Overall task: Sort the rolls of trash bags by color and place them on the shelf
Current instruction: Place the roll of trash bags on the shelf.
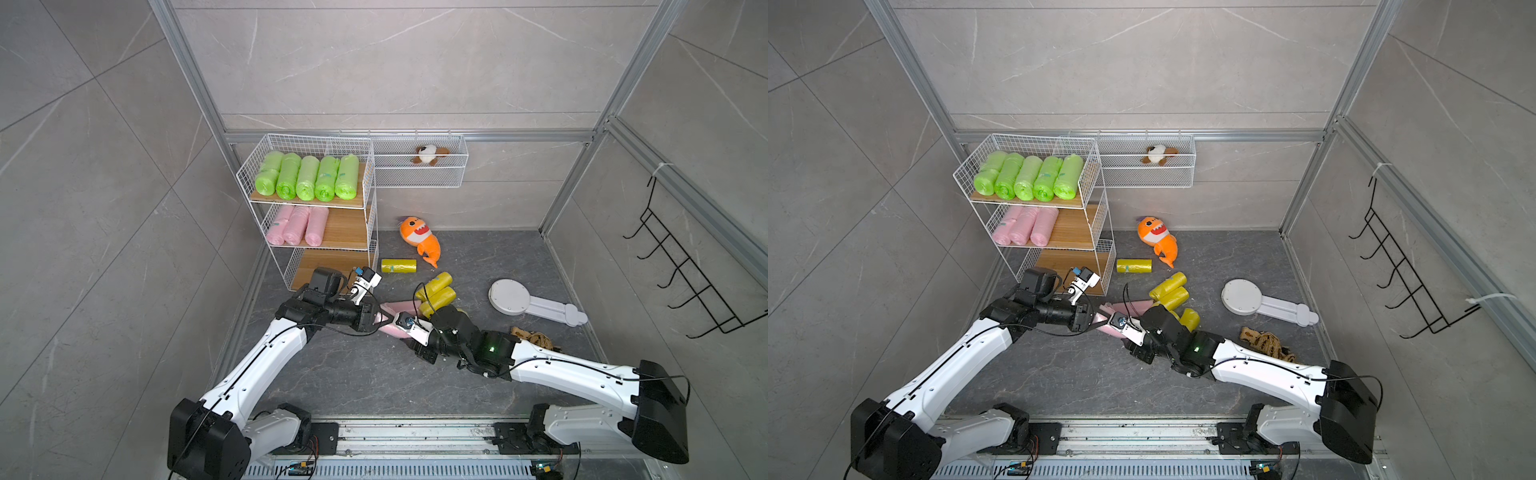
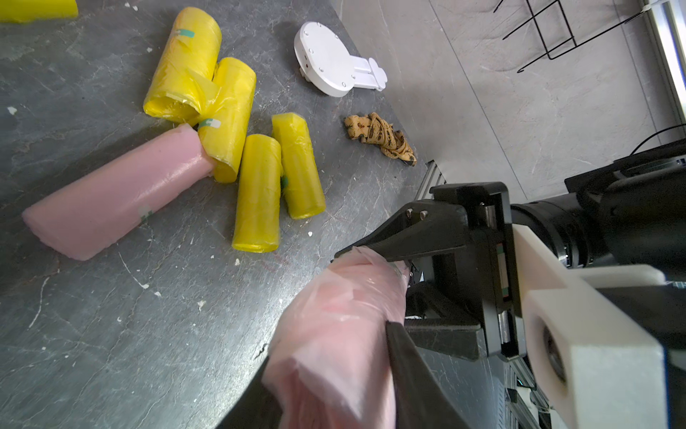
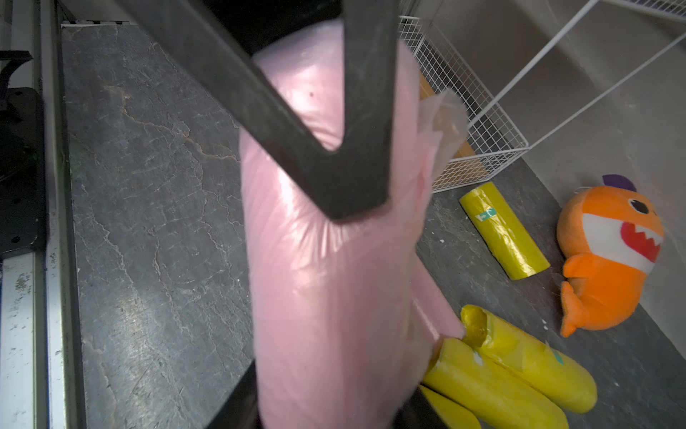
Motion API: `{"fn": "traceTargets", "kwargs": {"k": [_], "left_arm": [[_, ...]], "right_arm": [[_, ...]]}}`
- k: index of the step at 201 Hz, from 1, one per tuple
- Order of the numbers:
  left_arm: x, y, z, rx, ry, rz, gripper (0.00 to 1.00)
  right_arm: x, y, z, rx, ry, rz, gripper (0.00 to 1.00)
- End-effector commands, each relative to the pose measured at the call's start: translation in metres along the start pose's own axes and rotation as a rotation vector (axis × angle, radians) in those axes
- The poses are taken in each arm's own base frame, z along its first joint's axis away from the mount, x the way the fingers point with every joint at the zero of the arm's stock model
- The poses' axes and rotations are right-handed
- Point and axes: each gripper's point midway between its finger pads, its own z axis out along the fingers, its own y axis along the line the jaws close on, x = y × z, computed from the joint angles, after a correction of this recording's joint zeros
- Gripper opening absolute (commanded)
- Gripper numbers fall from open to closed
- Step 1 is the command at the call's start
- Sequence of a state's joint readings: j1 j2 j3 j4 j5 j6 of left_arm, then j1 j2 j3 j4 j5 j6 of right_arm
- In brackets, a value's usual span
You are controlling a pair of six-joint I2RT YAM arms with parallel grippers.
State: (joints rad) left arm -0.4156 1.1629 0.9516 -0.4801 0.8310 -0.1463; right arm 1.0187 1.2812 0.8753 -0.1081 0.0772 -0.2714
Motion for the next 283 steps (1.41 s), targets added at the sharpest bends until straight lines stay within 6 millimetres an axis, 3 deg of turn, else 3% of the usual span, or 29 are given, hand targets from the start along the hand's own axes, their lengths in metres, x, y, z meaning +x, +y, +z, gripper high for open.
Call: {"fn": "traceTargets", "kwargs": {"k": [1, 42, 92, 135, 169, 218, 240, 283], "left_arm": [[-0.018, -0.012, -0.01, 0.008, -0.081, 0.056, 0.0], [-0.034, -0.001, -0.027, 0.012, -0.194, 0.022, 0.0], [-0.046, 0.038, -0.067, -0.08, -0.371, -0.085, 0.0], [-0.042, 0.058, -0.097, -0.239, -0.519, -0.125, 0.0], [-0.047, 0.053, -0.124, -0.332, -0.673, -0.129, 0.0], [-0.06, 0.032, -0.182, -0.445, -0.98, -0.129, 0.0], [-0.065, 0.031, -0.208, -0.512, -1.101, -0.138, 0.0], [-0.09, 0.035, -0.229, -0.535, -1.231, -0.127, 0.0]], "right_arm": [[-0.02, -0.02, -0.004, 0.089, -0.035, 0.037, 0.62], [-0.013, -0.027, -0.012, 0.12, 0.007, 0.067, 0.99], [0.0, -0.033, -0.026, 0.144, 0.076, 0.109, 1.0], [0.002, -0.043, -0.042, 0.157, 0.097, 0.194, 1.0], [-0.004, -0.049, -0.044, 0.142, 0.079, 0.273, 1.0], [-0.005, -0.058, -0.035, 0.164, 0.074, 0.337, 1.0], [-0.005, -0.057, -0.033, 0.161, 0.075, 0.347, 1.0], [-0.002, -0.057, -0.032, 0.164, 0.065, 0.351, 1.0]]}}
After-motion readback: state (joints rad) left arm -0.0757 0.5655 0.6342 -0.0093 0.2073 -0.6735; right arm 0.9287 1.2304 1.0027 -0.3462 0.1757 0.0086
